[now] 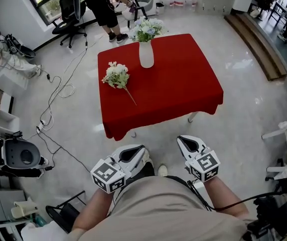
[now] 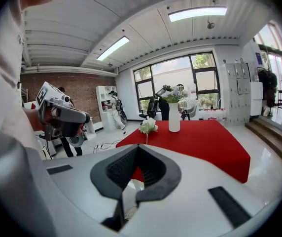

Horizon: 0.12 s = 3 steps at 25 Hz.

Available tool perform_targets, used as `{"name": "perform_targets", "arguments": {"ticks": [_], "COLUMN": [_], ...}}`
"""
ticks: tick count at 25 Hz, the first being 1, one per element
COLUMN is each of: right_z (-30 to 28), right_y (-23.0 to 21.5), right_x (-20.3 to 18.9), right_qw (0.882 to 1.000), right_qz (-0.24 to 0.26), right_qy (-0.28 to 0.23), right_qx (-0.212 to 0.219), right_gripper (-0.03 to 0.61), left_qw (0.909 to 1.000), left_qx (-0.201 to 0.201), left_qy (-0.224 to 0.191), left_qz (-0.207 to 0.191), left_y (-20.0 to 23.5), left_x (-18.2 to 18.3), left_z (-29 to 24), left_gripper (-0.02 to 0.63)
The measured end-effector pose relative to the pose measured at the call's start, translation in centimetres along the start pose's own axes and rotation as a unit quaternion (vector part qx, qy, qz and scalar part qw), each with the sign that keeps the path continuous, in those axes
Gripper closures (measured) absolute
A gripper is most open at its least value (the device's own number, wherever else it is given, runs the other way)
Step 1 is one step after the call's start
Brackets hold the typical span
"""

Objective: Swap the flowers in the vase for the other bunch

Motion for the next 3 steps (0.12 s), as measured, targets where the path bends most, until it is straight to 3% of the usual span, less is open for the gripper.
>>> {"name": "perform_targets", "arguments": {"ticks": [3], "right_z": [0.66], "right_y": [-0.02], "right_x": [-0.35], "right_qw": [1.0], "right_qz": [-0.002], "right_qy": [-0.005], "right_qx": [-0.007], "right_gripper": [0.566], "left_qw": [0.9999], "left_qx": [-0.008], "left_qy": [0.009], "left_qz": [-0.004], "left_y": [-0.49], "left_x": [-0.52], "left_z": [-0.11], "left_gripper": [0.606]}}
Point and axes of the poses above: the fingertips, and each gripper's own axes: z backward along the fingers, y to its left, x out of its top, the point moved 4 cm from there along z, backward along the fingers, and after that the axes turned 13 degrees about -y, right-handed, at the moved point
